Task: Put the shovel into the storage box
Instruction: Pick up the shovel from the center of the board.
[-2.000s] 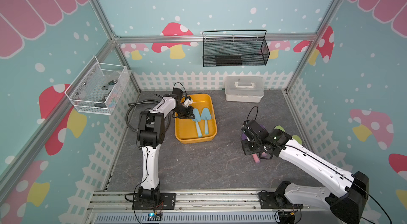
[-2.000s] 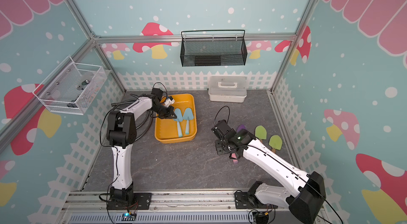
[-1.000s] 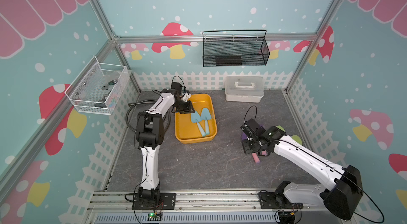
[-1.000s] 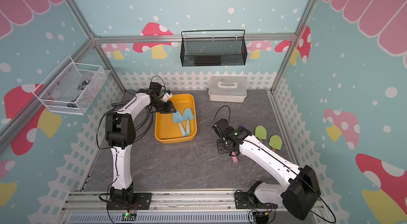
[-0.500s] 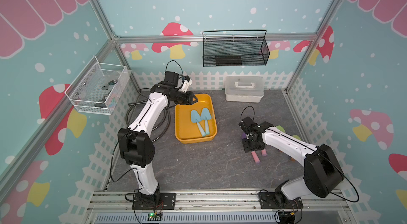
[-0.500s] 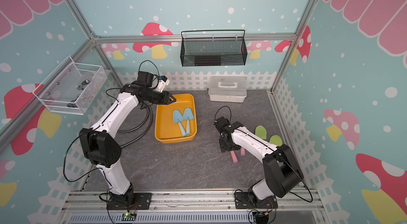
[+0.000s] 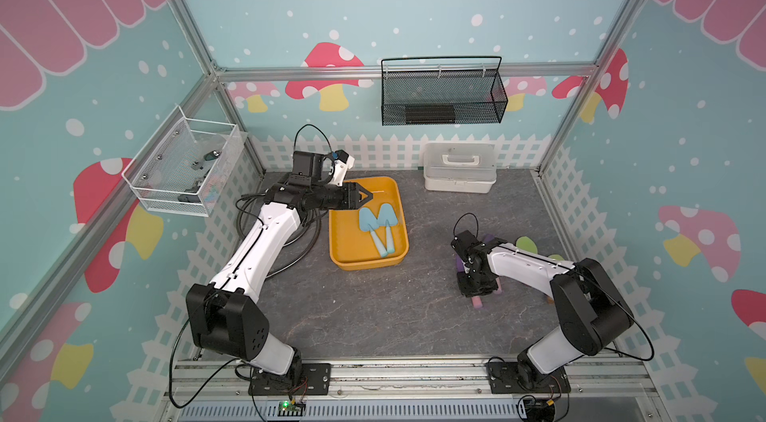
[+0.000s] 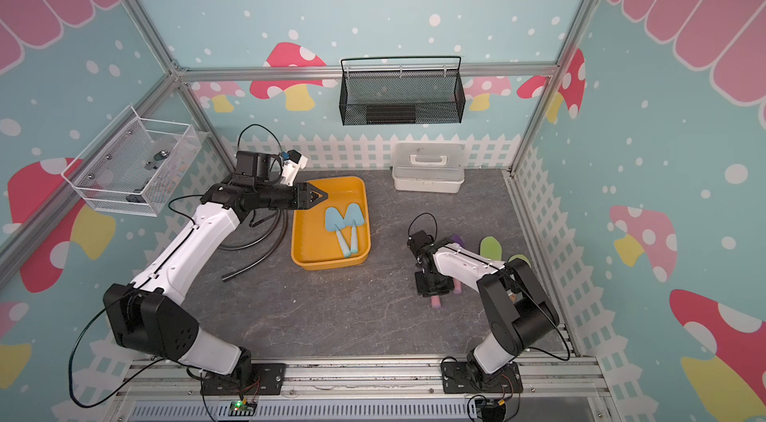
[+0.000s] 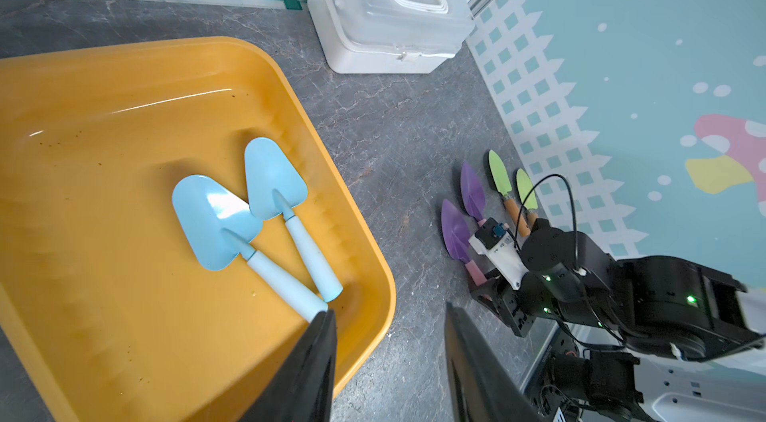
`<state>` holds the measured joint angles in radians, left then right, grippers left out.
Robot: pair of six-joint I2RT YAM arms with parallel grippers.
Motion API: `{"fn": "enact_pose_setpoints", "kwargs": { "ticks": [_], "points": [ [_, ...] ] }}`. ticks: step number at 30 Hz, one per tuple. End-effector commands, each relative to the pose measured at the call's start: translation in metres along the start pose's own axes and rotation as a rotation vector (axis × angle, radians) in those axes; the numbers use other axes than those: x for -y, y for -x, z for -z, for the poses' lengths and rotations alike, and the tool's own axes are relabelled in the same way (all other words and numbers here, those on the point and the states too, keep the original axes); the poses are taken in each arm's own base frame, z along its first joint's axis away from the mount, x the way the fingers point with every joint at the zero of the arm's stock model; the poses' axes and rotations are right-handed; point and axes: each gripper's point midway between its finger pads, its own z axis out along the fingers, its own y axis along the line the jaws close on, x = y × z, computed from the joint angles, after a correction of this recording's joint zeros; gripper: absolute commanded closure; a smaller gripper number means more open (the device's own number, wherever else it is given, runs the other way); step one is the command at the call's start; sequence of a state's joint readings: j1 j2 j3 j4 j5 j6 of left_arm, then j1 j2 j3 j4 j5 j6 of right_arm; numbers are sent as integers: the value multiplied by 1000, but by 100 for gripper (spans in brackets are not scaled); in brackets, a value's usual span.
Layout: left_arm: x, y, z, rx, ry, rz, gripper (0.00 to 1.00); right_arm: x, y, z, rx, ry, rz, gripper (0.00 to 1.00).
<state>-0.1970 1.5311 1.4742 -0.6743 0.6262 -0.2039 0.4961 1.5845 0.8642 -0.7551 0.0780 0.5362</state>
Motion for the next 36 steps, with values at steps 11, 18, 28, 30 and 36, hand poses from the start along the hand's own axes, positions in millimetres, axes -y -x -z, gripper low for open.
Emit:
{"fn": "enact_pose_setpoints", "kwargs": {
  "ticks": [11,18,28,30,36],
  "points": [
    [18,-17,-13,15,-128,30,49,-1,-7,19,29,44,6,96],
    [48,-31,-36,24,-255,71,44,-15,12,87,153,93,52,100],
    [79,-41,-63,37,-372,127,43,-70,43,154,289,170,154,100],
    [77,-42,-67,38,-369,133,43,-80,47,162,306,180,173,100],
    [81,-57,-84,0,-402,157,54,-102,56,176,332,208,206,100]
  ]
}}
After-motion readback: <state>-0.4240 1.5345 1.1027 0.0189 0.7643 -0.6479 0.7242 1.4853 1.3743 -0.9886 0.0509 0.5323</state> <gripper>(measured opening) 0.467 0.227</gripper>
